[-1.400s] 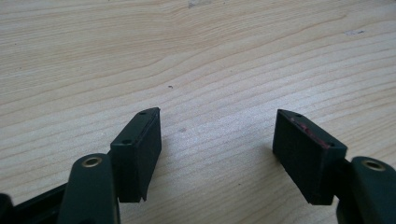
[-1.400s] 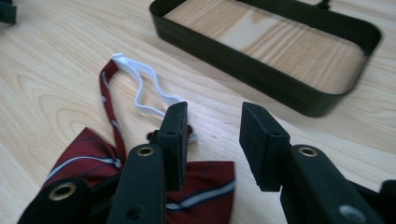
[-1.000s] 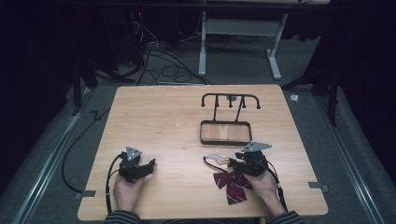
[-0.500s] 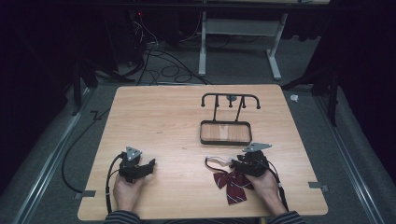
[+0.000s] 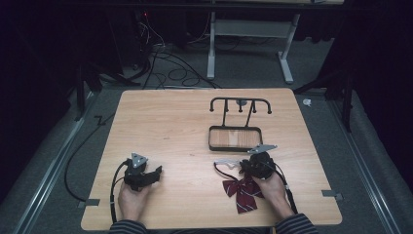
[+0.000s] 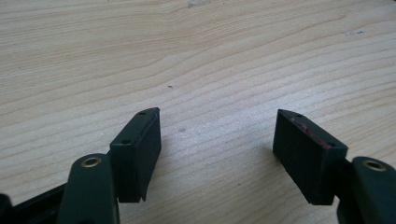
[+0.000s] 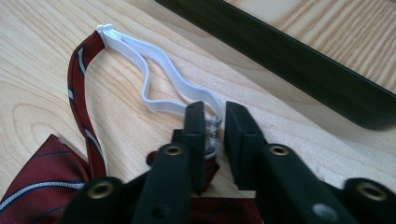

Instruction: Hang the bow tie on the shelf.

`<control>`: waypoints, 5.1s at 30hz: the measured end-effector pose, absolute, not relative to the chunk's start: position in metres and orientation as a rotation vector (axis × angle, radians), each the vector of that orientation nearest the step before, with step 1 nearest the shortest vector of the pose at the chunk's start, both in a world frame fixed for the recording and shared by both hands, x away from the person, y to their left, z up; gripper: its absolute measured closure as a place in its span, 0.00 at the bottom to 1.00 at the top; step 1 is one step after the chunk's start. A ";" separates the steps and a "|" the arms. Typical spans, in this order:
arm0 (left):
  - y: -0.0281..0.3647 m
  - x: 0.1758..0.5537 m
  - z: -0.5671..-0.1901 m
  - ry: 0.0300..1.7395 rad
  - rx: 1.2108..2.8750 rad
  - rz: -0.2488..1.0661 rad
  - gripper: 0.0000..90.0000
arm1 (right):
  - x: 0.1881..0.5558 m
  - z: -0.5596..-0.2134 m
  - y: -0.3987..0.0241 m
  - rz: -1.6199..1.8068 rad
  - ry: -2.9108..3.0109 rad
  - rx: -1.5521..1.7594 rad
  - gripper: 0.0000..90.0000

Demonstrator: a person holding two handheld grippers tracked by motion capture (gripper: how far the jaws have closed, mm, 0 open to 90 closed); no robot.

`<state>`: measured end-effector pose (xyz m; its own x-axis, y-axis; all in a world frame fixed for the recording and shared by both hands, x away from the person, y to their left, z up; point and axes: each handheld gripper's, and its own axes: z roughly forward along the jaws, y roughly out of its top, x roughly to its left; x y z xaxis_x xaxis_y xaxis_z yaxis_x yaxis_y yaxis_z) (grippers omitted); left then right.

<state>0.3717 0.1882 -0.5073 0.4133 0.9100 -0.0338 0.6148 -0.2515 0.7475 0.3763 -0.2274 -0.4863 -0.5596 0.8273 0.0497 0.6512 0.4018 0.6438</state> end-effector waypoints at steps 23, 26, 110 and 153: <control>0.188 0.372 -0.507 1.293 1.971 0.541 0.36 | 0.365 -0.436 -0.223 0.998 2.278 1.098 0.98; 0.188 0.372 -0.507 1.294 1.970 0.541 0.36 | 0.364 -0.426 -0.223 1.008 2.260 1.077 0.98; 0.187 0.372 -0.507 1.294 1.973 0.547 0.37 | 0.405 -0.299 -0.231 1.109 2.013 0.959 0.99; 0.187 0.372 -0.507 1.294 1.973 0.546 0.37 | 0.438 -0.303 -0.234 1.005 1.989 1.027 0.99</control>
<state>0.3717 0.1875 -0.5074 0.4110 0.9111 -0.0301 0.6138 -0.2522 0.7481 0.4379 -0.2342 -0.3027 -0.4619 0.8616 -0.2104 0.3414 0.3916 0.8545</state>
